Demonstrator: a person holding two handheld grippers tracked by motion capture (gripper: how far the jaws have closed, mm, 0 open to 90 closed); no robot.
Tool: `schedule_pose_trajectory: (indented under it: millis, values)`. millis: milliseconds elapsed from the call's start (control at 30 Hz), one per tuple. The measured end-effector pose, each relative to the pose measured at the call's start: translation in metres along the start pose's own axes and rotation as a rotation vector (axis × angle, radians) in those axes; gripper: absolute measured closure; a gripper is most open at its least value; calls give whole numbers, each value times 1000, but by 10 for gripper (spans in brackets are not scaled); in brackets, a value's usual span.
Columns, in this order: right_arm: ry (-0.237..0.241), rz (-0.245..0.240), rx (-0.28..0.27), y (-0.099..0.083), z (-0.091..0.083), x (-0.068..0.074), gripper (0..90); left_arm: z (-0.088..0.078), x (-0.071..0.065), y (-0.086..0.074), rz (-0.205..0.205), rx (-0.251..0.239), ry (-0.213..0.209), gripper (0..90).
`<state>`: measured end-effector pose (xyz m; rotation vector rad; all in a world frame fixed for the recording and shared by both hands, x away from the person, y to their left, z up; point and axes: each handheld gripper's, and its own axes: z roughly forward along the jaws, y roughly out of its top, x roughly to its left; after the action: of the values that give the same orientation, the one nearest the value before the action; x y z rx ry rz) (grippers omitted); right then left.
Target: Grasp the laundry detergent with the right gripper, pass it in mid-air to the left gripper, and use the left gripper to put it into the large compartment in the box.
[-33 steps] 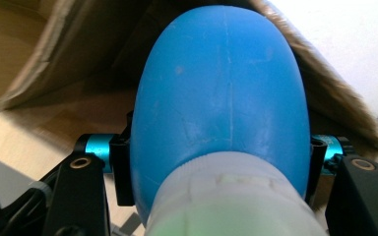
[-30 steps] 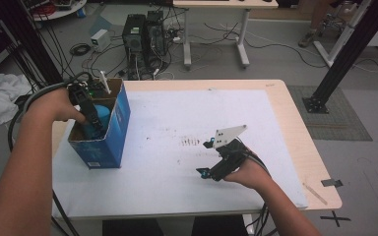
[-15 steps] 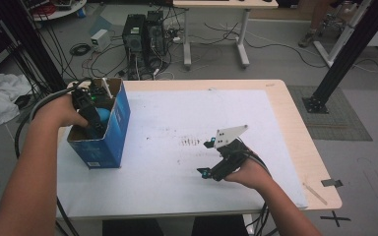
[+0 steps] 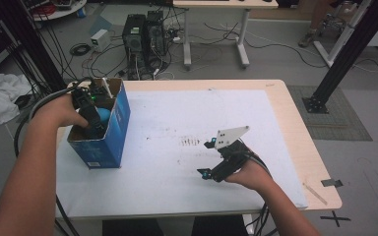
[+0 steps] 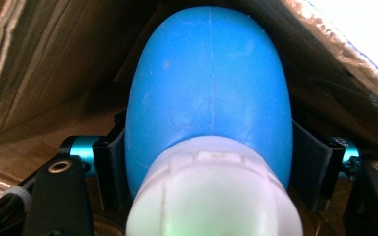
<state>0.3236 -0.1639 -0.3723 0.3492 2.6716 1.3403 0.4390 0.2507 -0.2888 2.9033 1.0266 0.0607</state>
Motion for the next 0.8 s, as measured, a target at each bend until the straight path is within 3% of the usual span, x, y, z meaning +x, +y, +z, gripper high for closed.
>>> schedule_pose_trajectory:
  millis: [267,800]
  values:
    - [0,-1,-1,1,1,1,105,-7,0,-1,-25,-8,10,270]
    - [6,-1,3,1,1,2,105,-28,-4,-7,-29,-25,15,244]
